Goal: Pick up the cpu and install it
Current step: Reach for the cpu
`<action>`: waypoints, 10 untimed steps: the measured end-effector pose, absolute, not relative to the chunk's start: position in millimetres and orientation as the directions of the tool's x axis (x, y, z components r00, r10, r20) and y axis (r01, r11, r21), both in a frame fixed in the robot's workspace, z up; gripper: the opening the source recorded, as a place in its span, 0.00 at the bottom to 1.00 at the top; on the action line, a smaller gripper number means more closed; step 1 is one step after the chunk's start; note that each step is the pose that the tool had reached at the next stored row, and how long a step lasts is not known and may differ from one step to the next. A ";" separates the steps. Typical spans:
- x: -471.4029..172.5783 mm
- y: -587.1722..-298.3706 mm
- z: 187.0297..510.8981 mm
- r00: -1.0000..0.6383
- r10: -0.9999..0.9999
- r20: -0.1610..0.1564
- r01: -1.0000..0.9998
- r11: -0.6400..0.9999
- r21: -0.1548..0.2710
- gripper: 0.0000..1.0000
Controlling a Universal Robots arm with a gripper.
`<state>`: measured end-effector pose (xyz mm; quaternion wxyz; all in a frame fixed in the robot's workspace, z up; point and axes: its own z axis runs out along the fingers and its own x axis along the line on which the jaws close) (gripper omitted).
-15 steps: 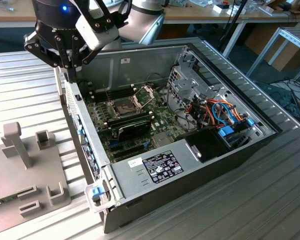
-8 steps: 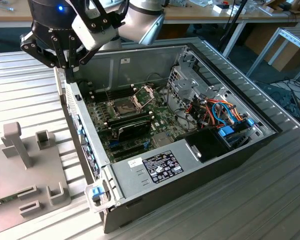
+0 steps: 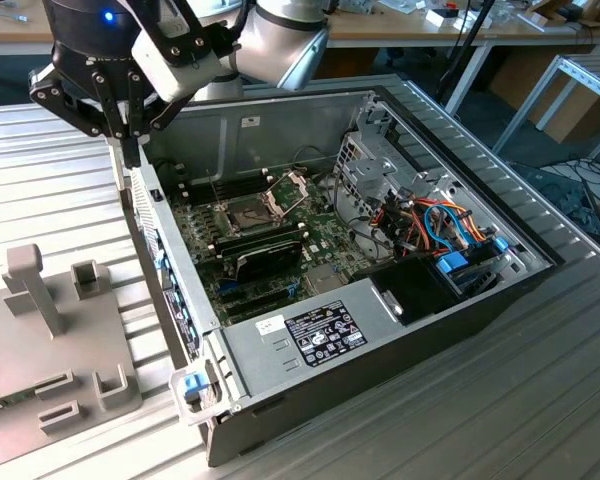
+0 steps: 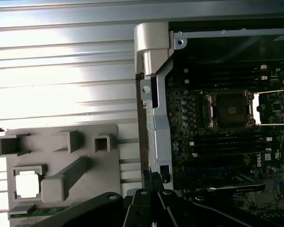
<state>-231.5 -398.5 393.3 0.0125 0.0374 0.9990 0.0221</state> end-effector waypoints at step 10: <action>-238.3 -398.5 393.3 -0.997 0.075 -0.023 0.074 0.996 0.045 0.11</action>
